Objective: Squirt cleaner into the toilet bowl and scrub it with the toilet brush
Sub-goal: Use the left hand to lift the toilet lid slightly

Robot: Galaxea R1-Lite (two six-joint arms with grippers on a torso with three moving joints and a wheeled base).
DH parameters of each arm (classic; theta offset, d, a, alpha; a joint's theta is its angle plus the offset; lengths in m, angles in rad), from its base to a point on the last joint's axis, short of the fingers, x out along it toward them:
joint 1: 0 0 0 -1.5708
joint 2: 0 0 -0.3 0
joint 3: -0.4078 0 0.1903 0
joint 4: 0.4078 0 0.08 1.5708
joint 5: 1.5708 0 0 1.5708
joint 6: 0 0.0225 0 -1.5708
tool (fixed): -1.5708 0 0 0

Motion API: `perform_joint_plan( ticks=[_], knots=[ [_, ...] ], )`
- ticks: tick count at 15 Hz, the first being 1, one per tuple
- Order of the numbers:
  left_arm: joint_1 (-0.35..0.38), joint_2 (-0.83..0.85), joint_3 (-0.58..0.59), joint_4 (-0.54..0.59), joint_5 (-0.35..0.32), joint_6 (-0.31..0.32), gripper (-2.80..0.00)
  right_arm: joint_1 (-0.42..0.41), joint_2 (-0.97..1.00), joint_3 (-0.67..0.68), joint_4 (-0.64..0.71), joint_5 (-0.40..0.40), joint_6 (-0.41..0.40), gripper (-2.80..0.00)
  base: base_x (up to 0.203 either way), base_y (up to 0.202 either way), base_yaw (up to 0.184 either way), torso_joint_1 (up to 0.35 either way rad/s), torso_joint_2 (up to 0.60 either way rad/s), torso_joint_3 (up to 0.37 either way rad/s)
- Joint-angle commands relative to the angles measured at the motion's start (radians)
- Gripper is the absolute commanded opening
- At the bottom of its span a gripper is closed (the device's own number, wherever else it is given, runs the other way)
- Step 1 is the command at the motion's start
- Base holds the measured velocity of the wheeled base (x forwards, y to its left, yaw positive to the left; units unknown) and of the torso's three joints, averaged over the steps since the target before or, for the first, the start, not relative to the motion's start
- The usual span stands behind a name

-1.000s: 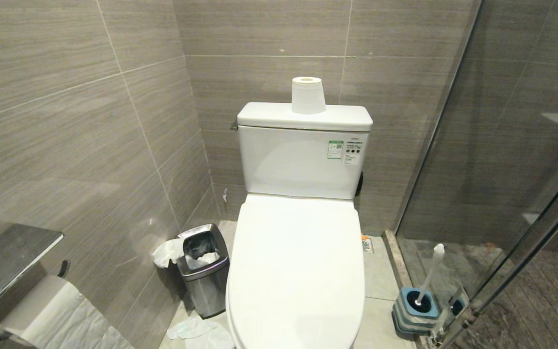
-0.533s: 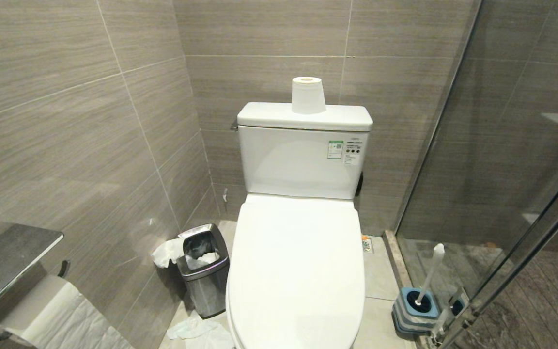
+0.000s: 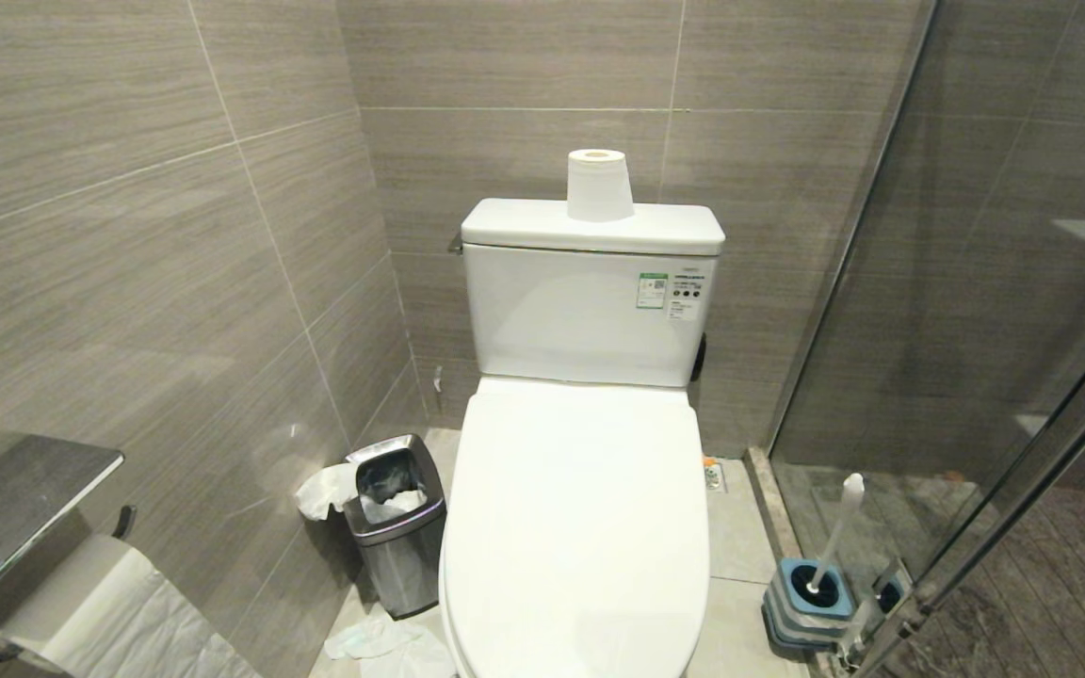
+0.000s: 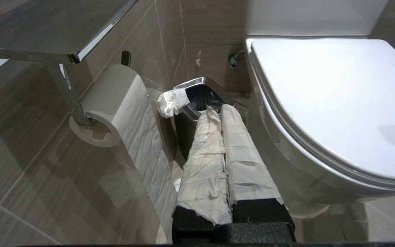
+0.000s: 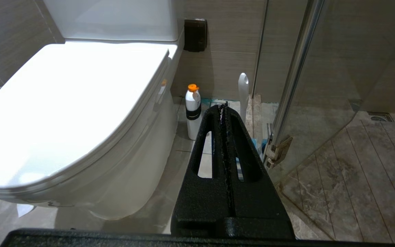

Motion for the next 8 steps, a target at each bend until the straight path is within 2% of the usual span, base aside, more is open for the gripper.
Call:
perform_joint_plan(
  ticks=[1, 6, 8],
  knots=[
    [0.0, 0.001, 0.002, 0.0, 0.0, 0.001, -2.8, 0.0, 0.0, 0.0, 0.0, 0.0, 0.0, -2.8, 0.0, 0.0, 0.0, 0.0, 0.0, 0.0],
    [0.0, 0.0, -0.008, 0.002, -0.003, 0.019, -2.8, 0.0, 0.0, 0.0, 0.0, 0.0, 0.0, -2.8, 0.0, 0.0, 0.0, 0.0, 0.0, 0.0],
    [0.0, 0.01, -0.093, 0.02, -0.028, 0.045, -2.8, 0.0, 0.0, 0.0, 0.0, 0.0, 0.0, -2.8, 0.0, 0.0, 0.0, 0.0, 0.0, 0.0]
  ],
)
